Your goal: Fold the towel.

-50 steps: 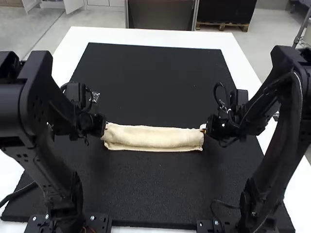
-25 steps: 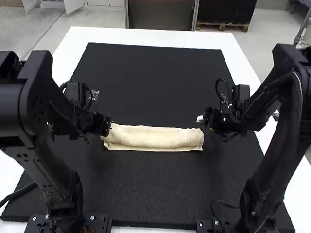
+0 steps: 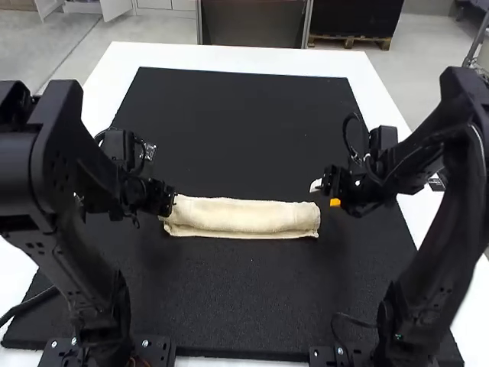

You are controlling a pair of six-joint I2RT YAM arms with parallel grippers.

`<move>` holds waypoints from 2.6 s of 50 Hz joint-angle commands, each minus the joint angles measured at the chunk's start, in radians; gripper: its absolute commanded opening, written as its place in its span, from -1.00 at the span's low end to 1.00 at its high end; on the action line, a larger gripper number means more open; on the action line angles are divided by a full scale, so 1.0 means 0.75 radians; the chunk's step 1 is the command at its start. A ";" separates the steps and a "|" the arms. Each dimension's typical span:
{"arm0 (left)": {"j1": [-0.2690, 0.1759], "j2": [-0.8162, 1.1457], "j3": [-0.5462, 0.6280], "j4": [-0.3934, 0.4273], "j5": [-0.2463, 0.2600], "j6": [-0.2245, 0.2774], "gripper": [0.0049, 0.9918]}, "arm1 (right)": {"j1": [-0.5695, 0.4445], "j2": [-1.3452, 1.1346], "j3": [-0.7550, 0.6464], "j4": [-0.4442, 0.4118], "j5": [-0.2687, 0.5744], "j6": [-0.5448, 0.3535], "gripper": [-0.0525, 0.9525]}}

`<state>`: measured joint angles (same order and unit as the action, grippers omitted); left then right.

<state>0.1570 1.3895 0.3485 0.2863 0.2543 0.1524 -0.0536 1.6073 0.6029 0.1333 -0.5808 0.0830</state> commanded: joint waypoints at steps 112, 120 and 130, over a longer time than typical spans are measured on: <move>0.005 0.009 0.020 -0.042 0.011 -0.017 0.93 | 0.229 0.049 0.031 -0.260 -0.078 0.020 0.90; 0.003 0.009 0.020 -0.044 0.011 -0.017 0.93 | 0.233 0.049 0.049 -0.262 -0.078 0.026 0.90; 0.005 0.009 0.020 -0.048 0.011 -0.017 0.93 | 0.233 0.051 0.049 -0.262 -0.078 0.039 0.90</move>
<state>0.1570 1.3895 0.3485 0.2497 0.2543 0.1486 0.1059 1.6360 0.6254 -0.0593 -0.5884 0.0937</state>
